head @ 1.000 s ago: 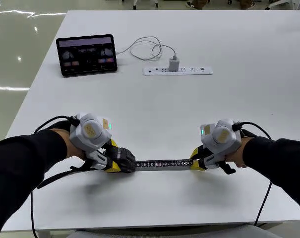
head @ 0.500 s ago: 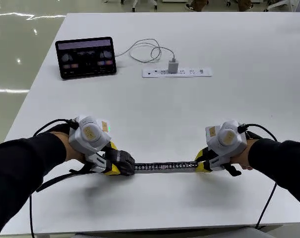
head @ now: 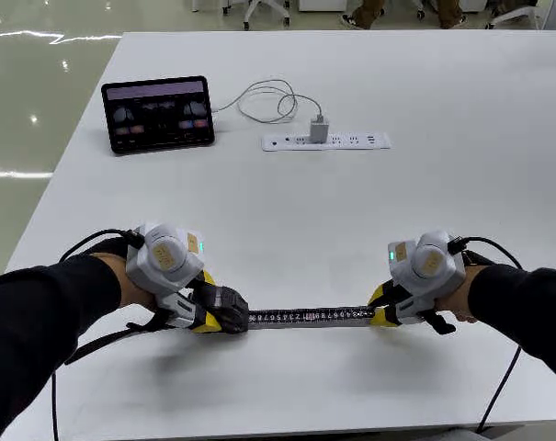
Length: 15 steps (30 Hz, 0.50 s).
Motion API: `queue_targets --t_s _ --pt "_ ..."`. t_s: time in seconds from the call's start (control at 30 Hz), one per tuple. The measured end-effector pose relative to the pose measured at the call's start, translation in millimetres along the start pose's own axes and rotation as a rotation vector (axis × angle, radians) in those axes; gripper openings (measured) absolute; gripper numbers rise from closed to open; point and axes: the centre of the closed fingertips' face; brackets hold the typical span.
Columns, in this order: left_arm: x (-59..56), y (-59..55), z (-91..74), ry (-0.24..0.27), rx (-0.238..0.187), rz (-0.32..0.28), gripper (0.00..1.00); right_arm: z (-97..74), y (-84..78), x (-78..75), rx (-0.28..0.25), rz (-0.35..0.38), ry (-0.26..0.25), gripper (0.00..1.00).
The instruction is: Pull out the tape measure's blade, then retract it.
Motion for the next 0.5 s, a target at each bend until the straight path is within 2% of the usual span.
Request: queue_targets --t_s 0.5 --pt "1.0 -0.2 0.4 -0.001 0.000 0.001 0.32 -5.1 -9.0 -0.7 0.004 0.015 -0.009 0.08"
Point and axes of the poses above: the centre of the closed fingertips' face, and the gripper's own axes: z roughly forward along the fingers, x roughly to its left, y roughly out of its top, and after that the axes turned 13 degrees about y, right-handed
